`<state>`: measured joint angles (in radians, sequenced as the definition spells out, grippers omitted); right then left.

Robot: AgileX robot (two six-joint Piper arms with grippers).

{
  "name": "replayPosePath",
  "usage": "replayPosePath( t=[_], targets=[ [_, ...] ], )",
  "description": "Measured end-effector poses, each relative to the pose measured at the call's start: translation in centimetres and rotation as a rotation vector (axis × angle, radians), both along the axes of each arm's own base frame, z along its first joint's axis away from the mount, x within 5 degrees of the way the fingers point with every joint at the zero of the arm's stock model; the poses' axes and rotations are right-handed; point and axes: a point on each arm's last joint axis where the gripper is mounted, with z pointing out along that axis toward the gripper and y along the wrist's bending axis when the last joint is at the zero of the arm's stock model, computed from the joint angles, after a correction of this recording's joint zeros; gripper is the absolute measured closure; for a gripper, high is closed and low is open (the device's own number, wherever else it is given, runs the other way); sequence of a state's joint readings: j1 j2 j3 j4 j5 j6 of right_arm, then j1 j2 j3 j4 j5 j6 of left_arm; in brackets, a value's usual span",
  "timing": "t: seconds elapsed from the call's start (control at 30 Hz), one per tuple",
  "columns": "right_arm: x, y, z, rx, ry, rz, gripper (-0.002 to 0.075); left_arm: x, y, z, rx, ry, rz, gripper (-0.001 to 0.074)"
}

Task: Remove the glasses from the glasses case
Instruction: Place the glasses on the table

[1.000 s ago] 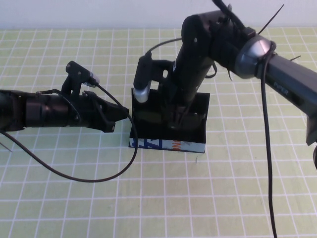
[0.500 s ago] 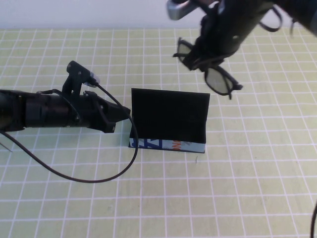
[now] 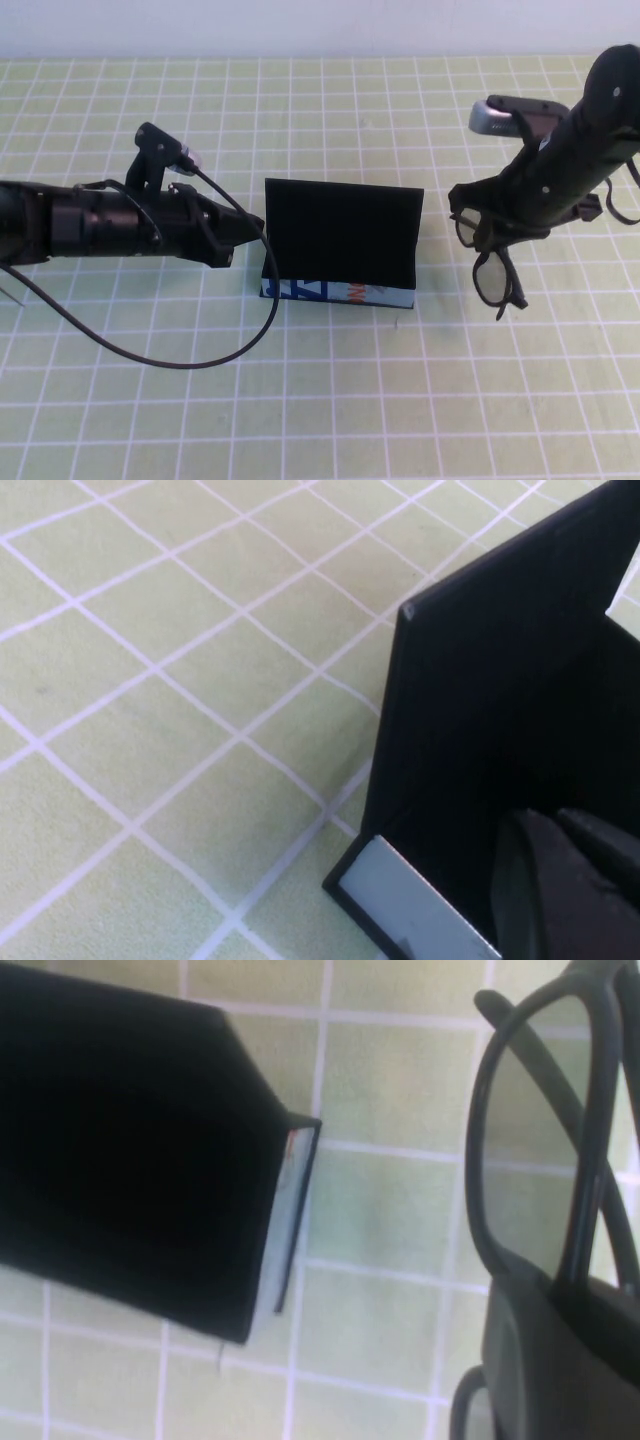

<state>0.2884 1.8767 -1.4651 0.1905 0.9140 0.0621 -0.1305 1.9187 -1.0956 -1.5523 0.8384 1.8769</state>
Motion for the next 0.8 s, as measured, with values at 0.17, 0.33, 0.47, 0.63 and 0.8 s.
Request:
replayPosePath(
  t=[0.17,0.33,0.47,0.63,0.8],
  targets=[
    [0.9,0.6,-2.8,0.034,0.043,-0.035,0.0713,0.0,0.0,0.0,-0.005,0.001,-0.006,0.0739],
    [1.4,0.8,-4.8,0.038,0.085,-0.047,0.0708,-0.2,-0.1,0.1,-0.017,0.003,-0.019,0.0739],
    [1.5,0.8,-5.3,0.036,0.097,-0.05,0.0638,-0.2,-0.2,0.2,-0.027,0.004,-0.025,0.0739],
    [1.6,0.7,-5.5,0.001,0.108,-0.029,0.0473,-0.3,-0.3,0.3,-0.04,0.009,-0.037,0.0739],
    [2.1,0.6,-3.1,-0.036,0.122,0.018,0.0401,-0.5,-0.3,1.0,-0.076,0.053,-0.014,0.0739]
  ],
)
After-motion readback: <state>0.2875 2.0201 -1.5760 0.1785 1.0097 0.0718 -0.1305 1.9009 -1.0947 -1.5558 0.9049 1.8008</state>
